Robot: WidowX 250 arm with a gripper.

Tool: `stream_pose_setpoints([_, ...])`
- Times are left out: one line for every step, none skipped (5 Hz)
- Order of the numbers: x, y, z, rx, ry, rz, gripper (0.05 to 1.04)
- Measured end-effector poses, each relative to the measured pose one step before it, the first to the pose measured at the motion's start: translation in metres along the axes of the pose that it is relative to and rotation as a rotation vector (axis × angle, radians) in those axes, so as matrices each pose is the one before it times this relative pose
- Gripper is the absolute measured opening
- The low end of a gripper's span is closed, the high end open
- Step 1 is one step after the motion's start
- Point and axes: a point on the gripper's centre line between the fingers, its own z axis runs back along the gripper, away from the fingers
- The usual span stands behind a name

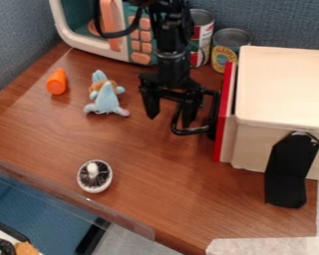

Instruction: Open the drawer

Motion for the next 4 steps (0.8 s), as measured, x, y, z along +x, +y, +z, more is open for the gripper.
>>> stream_pose_setpoints([-0.00171,0.00148,-0.00158,0.0126,0.0039,0.0130,0.689])
stream_pose_setpoints([-0.00271,0.00178,-0.00094,0.0212,0.0132,0.0052,0.389])
stream_pose_setpoints([-0.01122,0.02018,0.00058,0.0221,0.0129,0.0683,0.207])
stream_pose_setpoints([-0.00839,0.03054,0.00619,0.0241,-0.0100,0.0812,0.155])
